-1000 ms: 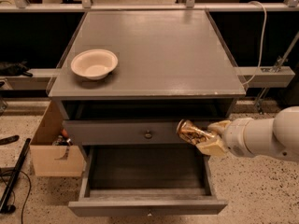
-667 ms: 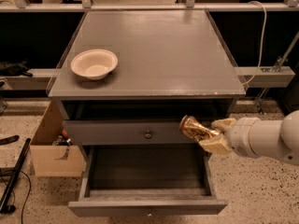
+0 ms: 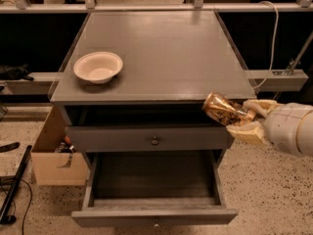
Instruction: Pick orange can from middle drawer and place on counter
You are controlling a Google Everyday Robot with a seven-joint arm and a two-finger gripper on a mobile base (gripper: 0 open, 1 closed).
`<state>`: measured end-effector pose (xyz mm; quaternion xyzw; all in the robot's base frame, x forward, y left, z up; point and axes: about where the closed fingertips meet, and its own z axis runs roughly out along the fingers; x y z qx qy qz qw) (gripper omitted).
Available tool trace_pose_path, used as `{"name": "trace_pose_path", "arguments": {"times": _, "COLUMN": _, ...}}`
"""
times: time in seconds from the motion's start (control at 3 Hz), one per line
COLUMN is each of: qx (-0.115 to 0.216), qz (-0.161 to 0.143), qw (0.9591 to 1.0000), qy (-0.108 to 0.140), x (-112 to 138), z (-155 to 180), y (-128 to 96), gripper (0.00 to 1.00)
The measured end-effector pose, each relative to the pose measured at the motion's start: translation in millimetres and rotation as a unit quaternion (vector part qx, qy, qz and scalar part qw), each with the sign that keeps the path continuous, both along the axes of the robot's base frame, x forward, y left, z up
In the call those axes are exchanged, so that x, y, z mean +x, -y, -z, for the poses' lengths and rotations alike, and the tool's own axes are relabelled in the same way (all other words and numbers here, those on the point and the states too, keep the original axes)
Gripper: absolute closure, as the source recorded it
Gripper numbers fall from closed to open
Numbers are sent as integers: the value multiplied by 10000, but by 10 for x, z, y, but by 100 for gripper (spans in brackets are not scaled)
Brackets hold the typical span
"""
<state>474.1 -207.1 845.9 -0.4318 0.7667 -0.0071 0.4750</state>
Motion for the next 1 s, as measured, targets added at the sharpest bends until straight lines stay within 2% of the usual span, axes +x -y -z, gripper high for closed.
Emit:
{"name": "trace_pose_path", "arguments": {"times": 0.33, "qx": -212, "qz": -100, "qw": 9988, "qy": 440, "x": -94, "z": -517, "y": 41, "gripper": 100}}
{"name": "trace_pose_path", "arguments": {"times": 1.0, "qx": -259, "qz": -157, "qw": 9980, "qy": 548, "x": -75, "z": -623, "y": 14, "gripper": 100}}
